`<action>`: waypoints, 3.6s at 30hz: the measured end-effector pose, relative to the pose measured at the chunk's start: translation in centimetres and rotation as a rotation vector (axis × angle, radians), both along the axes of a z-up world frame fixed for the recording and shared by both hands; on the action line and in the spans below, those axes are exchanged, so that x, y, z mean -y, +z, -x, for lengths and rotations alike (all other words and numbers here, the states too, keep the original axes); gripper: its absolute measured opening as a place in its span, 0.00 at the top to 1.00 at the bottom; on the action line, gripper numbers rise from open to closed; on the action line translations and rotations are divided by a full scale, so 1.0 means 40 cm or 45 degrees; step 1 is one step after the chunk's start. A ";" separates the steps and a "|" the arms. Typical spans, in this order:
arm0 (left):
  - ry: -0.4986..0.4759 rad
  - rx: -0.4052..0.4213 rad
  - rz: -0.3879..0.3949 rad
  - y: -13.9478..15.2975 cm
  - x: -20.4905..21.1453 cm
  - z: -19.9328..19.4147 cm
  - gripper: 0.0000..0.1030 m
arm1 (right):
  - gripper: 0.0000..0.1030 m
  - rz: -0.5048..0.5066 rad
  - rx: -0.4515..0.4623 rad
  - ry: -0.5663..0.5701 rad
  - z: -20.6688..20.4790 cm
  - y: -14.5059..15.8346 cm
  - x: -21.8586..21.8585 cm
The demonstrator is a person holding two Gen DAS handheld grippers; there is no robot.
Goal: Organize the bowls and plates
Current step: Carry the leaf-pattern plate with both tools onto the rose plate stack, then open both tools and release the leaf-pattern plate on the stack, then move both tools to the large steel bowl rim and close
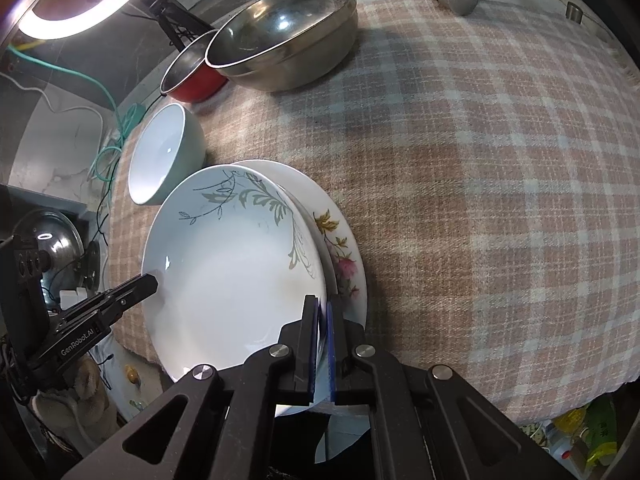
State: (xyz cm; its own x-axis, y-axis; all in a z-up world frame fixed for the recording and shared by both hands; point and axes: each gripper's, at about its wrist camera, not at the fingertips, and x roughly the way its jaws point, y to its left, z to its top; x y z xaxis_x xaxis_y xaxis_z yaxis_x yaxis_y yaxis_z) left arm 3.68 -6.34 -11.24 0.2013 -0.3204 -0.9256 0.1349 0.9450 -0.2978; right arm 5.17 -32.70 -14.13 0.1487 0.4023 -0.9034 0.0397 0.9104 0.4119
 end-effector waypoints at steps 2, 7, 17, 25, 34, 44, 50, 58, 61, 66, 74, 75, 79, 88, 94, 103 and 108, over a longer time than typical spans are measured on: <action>0.001 -0.002 0.008 0.000 -0.002 -0.002 0.94 | 0.94 0.007 0.001 0.008 -0.001 0.000 -0.003; 0.000 0.004 0.013 0.000 -0.004 0.000 0.94 | 0.94 0.019 0.008 0.012 -0.002 0.001 -0.006; -0.010 0.034 0.024 0.018 -0.015 0.005 0.94 | 0.91 0.044 0.059 -0.004 0.007 0.010 0.006; 0.033 0.067 0.044 0.049 -0.066 0.007 0.93 | 0.65 0.020 0.164 -0.107 0.022 0.049 0.055; 0.065 0.113 0.062 0.091 -0.104 -0.012 0.91 | 0.65 -0.037 0.238 -0.240 0.034 0.070 0.108; 0.047 0.193 0.081 0.157 -0.031 -0.086 0.89 | 0.65 0.005 0.383 -0.204 -0.031 0.141 0.150; 0.042 0.208 0.096 0.164 0.016 -0.161 0.82 | 0.65 0.027 0.354 -0.145 -0.128 0.161 0.177; 0.060 0.167 0.113 0.141 0.076 -0.262 0.82 | 0.65 0.008 0.381 -0.091 -0.232 0.174 0.190; 0.064 0.160 0.106 0.133 0.094 -0.286 0.82 | 0.65 -0.020 0.357 -0.082 -0.268 0.162 0.189; 0.065 0.134 0.099 0.116 0.114 -0.328 0.82 | 0.65 -0.079 0.302 -0.100 -0.323 0.126 0.193; 0.119 0.101 0.082 0.092 0.122 -0.404 0.82 | 0.65 -0.123 0.252 -0.119 -0.396 0.094 0.192; 0.118 0.101 0.075 0.091 0.125 -0.410 0.82 | 0.65 -0.123 0.254 -0.118 -0.404 0.094 0.191; 0.111 0.090 0.071 0.085 0.131 -0.429 0.82 | 0.65 -0.102 0.261 -0.108 -0.433 0.093 0.186; 0.095 0.085 0.035 0.074 0.140 -0.455 0.82 | 0.66 -0.098 0.220 -0.094 -0.478 0.067 0.163; 0.096 0.074 0.018 0.061 0.145 -0.472 0.82 | 0.72 -0.086 0.195 -0.091 -0.494 0.047 0.155; 0.053 0.077 0.000 0.052 0.167 -0.480 0.87 | 0.83 -0.078 0.149 -0.082 -0.510 0.021 0.152; 0.034 0.078 -0.004 0.046 0.178 -0.481 0.93 | 0.86 -0.085 0.143 -0.075 -0.512 0.017 0.148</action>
State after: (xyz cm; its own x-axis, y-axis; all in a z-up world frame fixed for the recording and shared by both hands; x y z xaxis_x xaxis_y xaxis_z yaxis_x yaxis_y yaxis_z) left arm 22.91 -13.46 -9.38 0.2660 -0.3116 -0.9122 0.1276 0.9494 -0.2871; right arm 25.66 -38.62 -13.45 0.2721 0.4484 -0.8514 0.0423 0.8784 0.4761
